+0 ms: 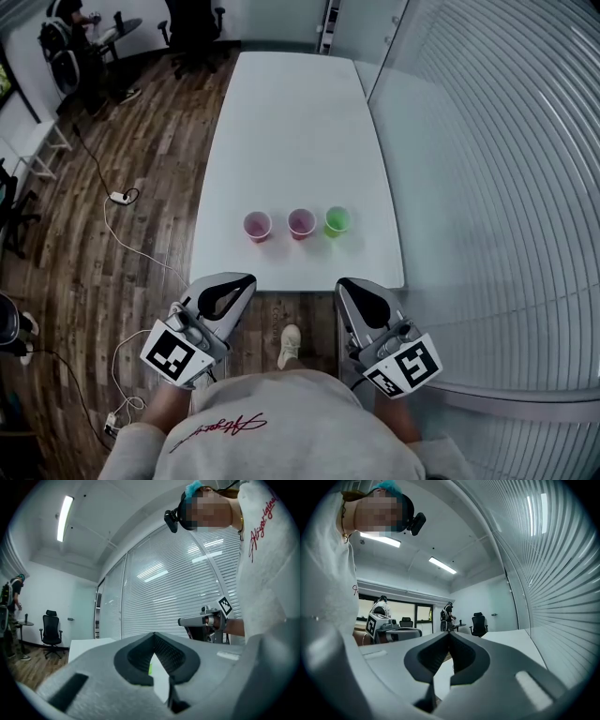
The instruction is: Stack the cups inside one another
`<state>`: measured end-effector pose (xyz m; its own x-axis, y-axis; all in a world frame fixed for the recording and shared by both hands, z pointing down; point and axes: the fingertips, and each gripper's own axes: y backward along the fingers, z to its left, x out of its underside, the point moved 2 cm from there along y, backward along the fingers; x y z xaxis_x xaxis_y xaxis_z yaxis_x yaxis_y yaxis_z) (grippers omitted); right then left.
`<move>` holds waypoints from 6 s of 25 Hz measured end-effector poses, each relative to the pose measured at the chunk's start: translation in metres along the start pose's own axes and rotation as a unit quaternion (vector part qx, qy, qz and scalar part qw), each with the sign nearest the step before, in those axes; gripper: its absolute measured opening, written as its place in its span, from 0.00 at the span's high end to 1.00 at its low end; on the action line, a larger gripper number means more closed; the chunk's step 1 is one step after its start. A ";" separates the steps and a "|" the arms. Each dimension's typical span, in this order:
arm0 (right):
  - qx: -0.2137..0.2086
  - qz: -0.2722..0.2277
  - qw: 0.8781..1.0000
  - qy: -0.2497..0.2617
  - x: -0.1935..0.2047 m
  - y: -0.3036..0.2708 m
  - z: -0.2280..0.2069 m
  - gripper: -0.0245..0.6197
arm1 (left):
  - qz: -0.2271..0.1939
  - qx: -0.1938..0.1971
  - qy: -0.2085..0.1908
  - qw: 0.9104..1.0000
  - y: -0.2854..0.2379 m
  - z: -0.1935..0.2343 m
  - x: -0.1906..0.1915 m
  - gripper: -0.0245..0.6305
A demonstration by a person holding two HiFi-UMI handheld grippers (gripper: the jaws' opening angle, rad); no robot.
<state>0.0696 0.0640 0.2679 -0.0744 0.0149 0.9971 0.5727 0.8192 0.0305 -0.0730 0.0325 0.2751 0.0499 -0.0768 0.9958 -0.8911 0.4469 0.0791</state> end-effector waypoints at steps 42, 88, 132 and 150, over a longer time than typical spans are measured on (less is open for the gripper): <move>0.017 0.009 1.000 -0.018 0.011 -0.078 -0.170 0.96 | 0.009 -0.060 0.023 0.998 -0.117 0.119 0.035 0.97; 0.069 0.133 0.988 0.029 0.164 -0.122 -0.216 0.47 | 0.036 -0.083 0.053 0.994 -0.086 0.167 0.068 0.97; 0.094 0.126 0.987 0.045 0.160 -0.119 -0.207 0.45 | 0.037 -0.117 0.044 0.992 -0.052 0.159 0.067 0.97; 0.061 0.070 0.995 0.041 0.107 -0.137 -0.190 0.45 | 0.028 -0.115 0.047 0.992 -0.061 0.163 0.067 0.97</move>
<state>0.1378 -0.1555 0.3834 0.0690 0.0907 0.9935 0.4689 0.8761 -0.1126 -0.0892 -0.1450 0.3293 0.0550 0.0323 0.9980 -0.7681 0.6400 0.0217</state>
